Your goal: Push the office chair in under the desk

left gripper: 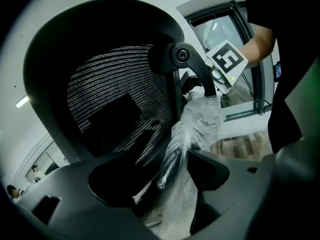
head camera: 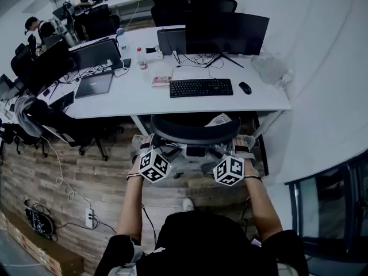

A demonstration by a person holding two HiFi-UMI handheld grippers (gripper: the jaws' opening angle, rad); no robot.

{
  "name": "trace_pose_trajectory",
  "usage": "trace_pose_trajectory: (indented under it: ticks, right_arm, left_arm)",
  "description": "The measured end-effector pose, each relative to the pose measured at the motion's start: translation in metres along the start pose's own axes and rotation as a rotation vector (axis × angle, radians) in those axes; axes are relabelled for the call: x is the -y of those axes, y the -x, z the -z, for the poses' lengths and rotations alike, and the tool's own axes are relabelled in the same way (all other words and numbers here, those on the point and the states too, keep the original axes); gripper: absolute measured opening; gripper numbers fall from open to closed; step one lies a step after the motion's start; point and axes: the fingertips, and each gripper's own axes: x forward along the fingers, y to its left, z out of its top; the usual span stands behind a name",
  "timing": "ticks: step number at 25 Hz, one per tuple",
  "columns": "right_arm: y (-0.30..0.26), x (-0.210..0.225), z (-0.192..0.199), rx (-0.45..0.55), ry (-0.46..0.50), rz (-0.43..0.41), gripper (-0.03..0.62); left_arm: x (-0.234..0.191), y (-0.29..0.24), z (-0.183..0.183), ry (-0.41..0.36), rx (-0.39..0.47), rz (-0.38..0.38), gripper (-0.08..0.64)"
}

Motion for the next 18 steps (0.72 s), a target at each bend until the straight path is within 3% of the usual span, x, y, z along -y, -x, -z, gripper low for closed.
trace_pose_trajectory:
  ticks: [18]
  right_arm:
    - [-0.055,0.036,-0.007,-0.047,-0.006,0.047,0.344]
  left_arm:
    - [-0.055,-0.035,0.01,-0.021,0.051,0.007,0.351]
